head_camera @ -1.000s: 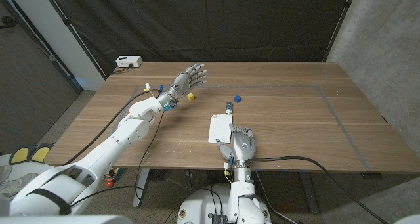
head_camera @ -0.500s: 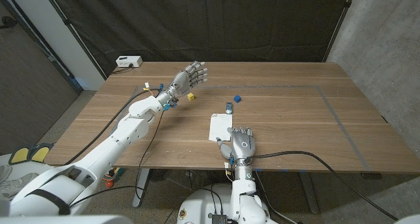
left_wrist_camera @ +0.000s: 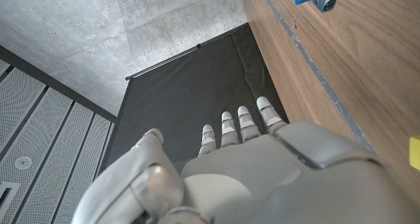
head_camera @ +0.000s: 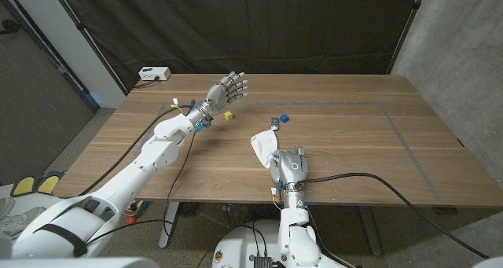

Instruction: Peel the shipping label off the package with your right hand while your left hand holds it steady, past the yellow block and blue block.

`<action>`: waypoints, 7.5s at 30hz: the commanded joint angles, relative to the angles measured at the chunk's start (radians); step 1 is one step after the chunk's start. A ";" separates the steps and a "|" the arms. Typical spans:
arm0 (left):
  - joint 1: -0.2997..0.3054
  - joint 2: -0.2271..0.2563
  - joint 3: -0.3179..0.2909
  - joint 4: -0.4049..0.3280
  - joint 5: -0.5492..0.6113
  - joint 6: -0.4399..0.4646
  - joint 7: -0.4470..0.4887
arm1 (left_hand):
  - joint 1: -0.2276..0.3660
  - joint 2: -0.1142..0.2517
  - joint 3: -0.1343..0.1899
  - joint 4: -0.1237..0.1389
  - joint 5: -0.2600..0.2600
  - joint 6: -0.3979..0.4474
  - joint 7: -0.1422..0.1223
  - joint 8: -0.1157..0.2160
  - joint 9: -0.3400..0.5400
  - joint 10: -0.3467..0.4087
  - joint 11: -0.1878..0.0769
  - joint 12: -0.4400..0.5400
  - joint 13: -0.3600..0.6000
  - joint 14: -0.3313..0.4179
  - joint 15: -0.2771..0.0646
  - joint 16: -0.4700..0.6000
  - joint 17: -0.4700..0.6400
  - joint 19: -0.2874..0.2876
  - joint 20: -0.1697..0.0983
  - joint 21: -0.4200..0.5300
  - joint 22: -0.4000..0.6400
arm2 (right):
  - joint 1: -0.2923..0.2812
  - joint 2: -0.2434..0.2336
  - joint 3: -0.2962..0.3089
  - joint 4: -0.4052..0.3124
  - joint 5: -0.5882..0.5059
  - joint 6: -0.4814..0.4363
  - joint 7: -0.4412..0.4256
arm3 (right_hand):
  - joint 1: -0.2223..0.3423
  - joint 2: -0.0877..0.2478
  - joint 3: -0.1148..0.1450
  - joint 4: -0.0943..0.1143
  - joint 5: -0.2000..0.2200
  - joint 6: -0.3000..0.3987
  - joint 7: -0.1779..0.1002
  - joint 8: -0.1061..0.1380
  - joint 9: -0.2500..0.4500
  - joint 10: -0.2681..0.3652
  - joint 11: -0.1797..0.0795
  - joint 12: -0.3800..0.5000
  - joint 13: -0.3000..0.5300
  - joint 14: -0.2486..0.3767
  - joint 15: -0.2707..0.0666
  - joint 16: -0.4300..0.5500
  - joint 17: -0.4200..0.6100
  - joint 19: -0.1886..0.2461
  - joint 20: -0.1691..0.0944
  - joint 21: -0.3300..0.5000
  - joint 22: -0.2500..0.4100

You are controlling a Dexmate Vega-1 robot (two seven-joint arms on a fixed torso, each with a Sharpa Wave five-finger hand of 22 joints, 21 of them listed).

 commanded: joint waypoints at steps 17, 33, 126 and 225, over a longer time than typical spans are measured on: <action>-0.065 0.032 0.037 0.021 0.026 0.046 -0.110 | 0.156 -0.033 0.037 -0.112 -0.014 0.161 0.062 0.040 0.007 0.036 -0.025 -0.013 0.006 0.001 -0.014 -0.026 -0.003 -0.030 0.011 -0.035 0.000 | -0.067 0.041 0.165 0.092 0.062 0.257 -0.389 | 0.073 0.049 0.007 0.018 -0.030 0.162 0.003 0.058 0.010 0.159 -0.001 0.107 0.120 0.092 -0.156 0.010 0.042 0.039 -0.019 0.066 0.014; -0.068 0.022 0.028 0.033 -0.002 0.027 -0.164 | 0.198 -0.039 0.047 -0.142 -0.018 0.219 0.053 0.051 0.009 0.018 -0.032 -0.026 0.007 -0.027 -0.015 -0.038 -0.001 -0.049 0.018 -0.051 0.003 | -0.188 0.205 0.445 0.124 -0.108 0.570 -0.389 | 0.077 0.052 0.008 0.018 -0.040 0.167 0.012 0.062 0.013 0.163 0.000 0.113 0.134 0.099 -0.157 0.001 0.044 0.047 -0.020 0.083 0.017; -0.168 -0.012 0.065 0.058 0.119 -0.214 -0.206 | 0.584 -0.155 0.080 -0.272 -0.018 0.704 0.090 0.195 0.051 0.076 -0.093 -0.018 0.021 -0.051 -0.007 -0.032 0.003 0.006 0.034 -0.102 0.006 | -0.168 0.421 0.720 0.170 -0.468 0.979 -0.389 | 0.091 0.051 0.010 0.018 -0.079 0.184 0.027 0.077 0.018 0.170 0.001 0.127 0.197 0.123 -0.158 -0.049 0.068 0.039 -0.031 0.155 0.020; -0.179 -0.052 0.114 0.036 0.210 -0.229 -0.084 | 0.797 -0.012 0.208 -0.263 -0.013 1.057 0.135 0.326 0.140 0.202 -0.199 -0.008 0.036 -0.055 -0.084 -0.034 0.010 0.089 -0.056 -0.093 0.007 | -0.129 0.130 0.557 -0.120 0.436 1.111 -0.246 | -0.316 -0.006 -0.158 0.086 -0.163 -0.055 0.127 -0.007 0.028 -0.052 0.082 -0.013 0.222 -0.027 -0.116 0.140 0.361 -0.136 0.100 0.291 0.043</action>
